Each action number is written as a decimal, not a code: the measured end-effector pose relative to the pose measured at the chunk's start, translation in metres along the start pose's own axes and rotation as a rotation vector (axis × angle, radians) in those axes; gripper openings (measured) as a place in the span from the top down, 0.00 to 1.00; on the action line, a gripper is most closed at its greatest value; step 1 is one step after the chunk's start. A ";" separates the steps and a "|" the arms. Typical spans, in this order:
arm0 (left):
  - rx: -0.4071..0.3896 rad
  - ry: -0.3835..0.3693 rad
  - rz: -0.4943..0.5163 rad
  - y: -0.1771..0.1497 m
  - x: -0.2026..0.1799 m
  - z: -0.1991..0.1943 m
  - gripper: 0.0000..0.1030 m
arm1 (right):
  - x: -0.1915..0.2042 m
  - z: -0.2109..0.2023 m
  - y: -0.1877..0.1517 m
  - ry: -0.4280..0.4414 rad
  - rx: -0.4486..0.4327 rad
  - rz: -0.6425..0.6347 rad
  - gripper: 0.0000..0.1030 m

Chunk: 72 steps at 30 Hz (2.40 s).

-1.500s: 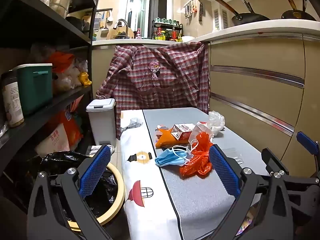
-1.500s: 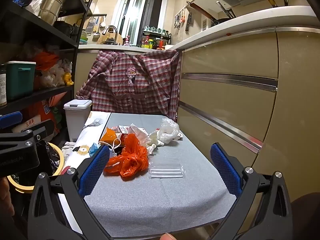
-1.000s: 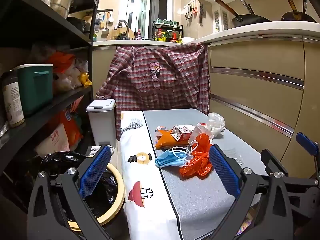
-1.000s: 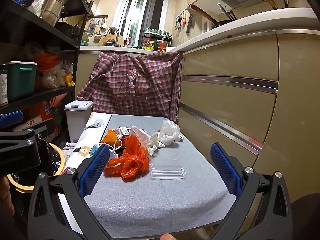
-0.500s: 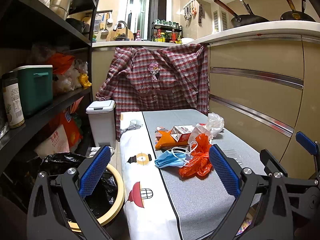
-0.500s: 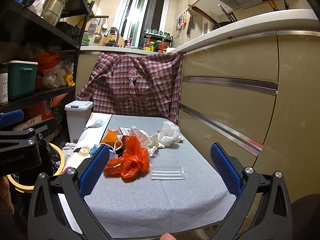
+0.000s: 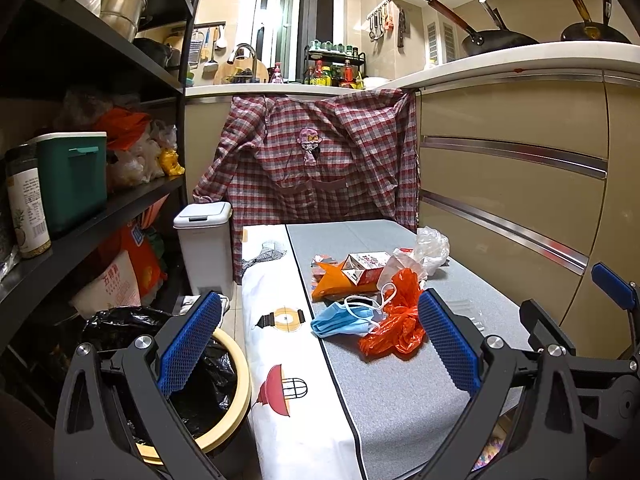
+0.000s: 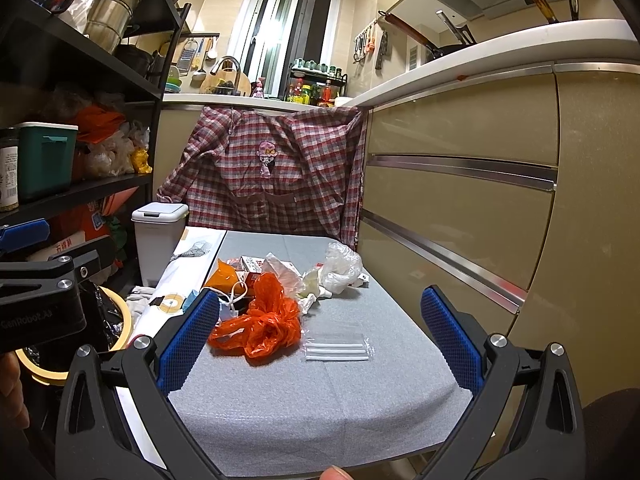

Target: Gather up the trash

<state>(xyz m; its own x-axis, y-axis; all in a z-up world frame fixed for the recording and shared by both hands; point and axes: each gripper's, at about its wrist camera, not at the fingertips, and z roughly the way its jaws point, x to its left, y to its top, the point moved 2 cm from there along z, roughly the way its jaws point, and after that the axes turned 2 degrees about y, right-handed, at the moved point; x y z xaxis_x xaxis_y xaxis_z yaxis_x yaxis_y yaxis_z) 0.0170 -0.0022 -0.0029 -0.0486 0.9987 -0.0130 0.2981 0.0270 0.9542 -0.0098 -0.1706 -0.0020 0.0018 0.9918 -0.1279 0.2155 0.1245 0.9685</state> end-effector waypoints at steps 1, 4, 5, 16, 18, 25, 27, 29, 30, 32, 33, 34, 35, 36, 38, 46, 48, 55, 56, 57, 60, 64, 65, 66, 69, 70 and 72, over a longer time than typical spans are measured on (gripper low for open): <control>-0.002 0.001 -0.002 0.000 0.000 0.000 0.07 | 0.000 -0.001 0.001 0.002 -0.002 -0.001 0.05; -0.004 0.003 -0.003 0.000 0.000 -0.001 0.07 | 0.000 0.000 0.001 0.005 -0.006 -0.003 0.05; -0.004 0.003 -0.002 0.000 0.000 -0.002 0.07 | 0.000 0.000 0.001 0.006 -0.008 -0.003 0.05; -0.007 0.003 -0.005 0.000 0.001 -0.003 0.07 | 0.000 0.000 0.000 0.007 -0.014 -0.011 0.05; -0.007 0.004 -0.005 0.001 0.002 -0.003 0.07 | 0.000 0.001 0.000 0.007 -0.015 -0.013 0.05; -0.007 0.003 -0.004 0.001 0.002 -0.003 0.07 | 0.001 0.001 -0.002 0.004 -0.012 -0.011 0.05; -0.007 0.004 -0.004 0.001 0.002 -0.004 0.07 | 0.001 0.001 -0.002 0.005 -0.013 -0.011 0.05; -0.007 0.002 -0.005 0.001 0.002 -0.003 0.07 | 0.001 0.001 -0.002 0.004 -0.013 -0.011 0.05; -0.007 0.003 -0.004 0.001 0.002 -0.003 0.07 | 0.001 0.001 -0.002 0.005 -0.012 -0.011 0.05; -0.007 0.003 -0.004 0.001 0.002 -0.003 0.07 | 0.001 0.001 -0.002 0.005 -0.011 -0.010 0.05; -0.007 0.003 -0.004 0.001 0.002 -0.003 0.07 | 0.002 0.002 -0.003 0.005 -0.011 -0.010 0.05; -0.007 0.004 -0.003 0.001 0.002 -0.003 0.07 | 0.002 0.002 -0.002 0.006 -0.011 -0.010 0.05; -0.007 0.004 -0.002 0.001 0.002 -0.004 0.07 | 0.002 0.002 -0.003 0.006 -0.010 -0.009 0.05; -0.007 0.002 -0.004 0.001 0.003 -0.003 0.07 | 0.002 0.002 -0.003 0.004 -0.012 -0.011 0.05; -0.007 0.002 -0.005 0.001 0.003 -0.003 0.07 | 0.002 0.002 -0.003 0.006 -0.012 -0.012 0.05; -0.007 0.002 -0.006 0.001 0.004 -0.004 0.07 | 0.003 0.003 -0.004 0.003 -0.010 -0.013 0.05; -0.006 0.003 -0.008 0.001 0.005 -0.004 0.07 | 0.003 0.004 -0.005 0.004 -0.009 -0.014 0.05; -0.005 0.002 -0.005 0.001 0.004 -0.004 0.07 | 0.004 0.006 -0.005 0.012 -0.001 -0.009 0.05; -0.003 0.004 -0.006 0.001 0.005 -0.004 0.07 | 0.004 0.007 -0.004 0.016 0.002 -0.006 0.05; -0.002 0.006 -0.009 0.002 0.006 -0.004 0.07 | 0.004 0.009 -0.004 0.024 0.006 -0.001 0.05; 0.003 0.008 -0.018 0.005 0.010 -0.002 0.07 | 0.005 0.019 -0.004 0.065 0.037 0.011 0.05; 0.021 0.029 -0.025 0.008 0.018 0.013 0.07 | 0.007 0.045 -0.008 0.108 0.109 0.026 0.05; 0.031 0.035 -0.032 0.008 0.021 0.019 0.07 | 0.008 0.055 -0.009 0.117 0.127 0.034 0.05; 0.035 0.040 -0.037 0.008 0.021 0.024 0.07 | 0.008 0.063 -0.009 0.121 0.137 0.042 0.05; 0.061 0.061 -0.074 0.010 0.032 0.043 0.07 | 0.009 0.088 -0.009 0.127 0.162 0.068 0.05; 0.066 0.065 -0.084 0.009 0.034 0.047 0.07 | 0.008 0.098 -0.009 0.128 0.170 0.080 0.05; 0.076 0.075 -0.101 0.008 0.038 0.053 0.07 | 0.007 0.120 -0.011 0.126 0.194 0.119 0.05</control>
<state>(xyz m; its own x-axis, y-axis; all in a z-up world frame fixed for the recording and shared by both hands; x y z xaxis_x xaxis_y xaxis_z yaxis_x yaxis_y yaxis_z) 0.0681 0.0383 -0.0122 -0.1527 0.9848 -0.0826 0.3592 0.1332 0.9237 0.1049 -0.1684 -0.0396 -0.0803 0.9965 0.0238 0.4046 0.0108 0.9144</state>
